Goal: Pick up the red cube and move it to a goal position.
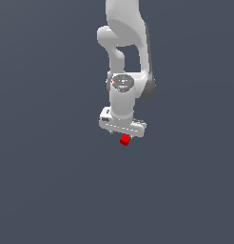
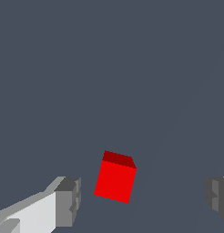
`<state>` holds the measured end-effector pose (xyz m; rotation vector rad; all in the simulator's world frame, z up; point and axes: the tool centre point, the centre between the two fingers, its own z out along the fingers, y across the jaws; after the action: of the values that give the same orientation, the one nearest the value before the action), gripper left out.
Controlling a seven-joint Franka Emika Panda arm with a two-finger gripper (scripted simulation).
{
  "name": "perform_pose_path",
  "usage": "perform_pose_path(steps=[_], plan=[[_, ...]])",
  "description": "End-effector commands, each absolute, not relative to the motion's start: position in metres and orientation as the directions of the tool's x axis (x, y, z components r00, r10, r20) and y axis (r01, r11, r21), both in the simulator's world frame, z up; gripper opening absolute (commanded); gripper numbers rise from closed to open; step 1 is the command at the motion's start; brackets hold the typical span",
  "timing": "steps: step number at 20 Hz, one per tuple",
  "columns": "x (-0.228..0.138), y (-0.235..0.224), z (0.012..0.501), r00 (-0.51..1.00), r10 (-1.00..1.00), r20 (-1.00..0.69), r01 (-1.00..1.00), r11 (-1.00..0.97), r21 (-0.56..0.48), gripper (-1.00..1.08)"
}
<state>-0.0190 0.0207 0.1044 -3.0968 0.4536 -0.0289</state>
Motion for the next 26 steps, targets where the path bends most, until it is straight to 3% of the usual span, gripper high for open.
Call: perform_pose_path(steps=[1, 10, 18, 19, 26], plan=[[-0.025, 0.026, 0.085, 0.941, -0.339, 0.013, -0.339, -0.941, -0.010, 1.00], [-0.037, 0.039, 0.035, 0.884, -0.468, 0.004, -0.468, -0.884, -0.001, 1.00], [-0.040, 0.044, 0.020, 0.864, -0.504, 0.001, -0.504, -0.864, 0.001, 1.00], [-0.040, 0.044, 0.020, 0.864, -0.504, 0.001, -0.504, -0.864, 0.001, -1.00], [-0.040, 0.044, 0.020, 0.864, -0.504, 0.001, -0.504, -0.864, 0.001, -1.00]])
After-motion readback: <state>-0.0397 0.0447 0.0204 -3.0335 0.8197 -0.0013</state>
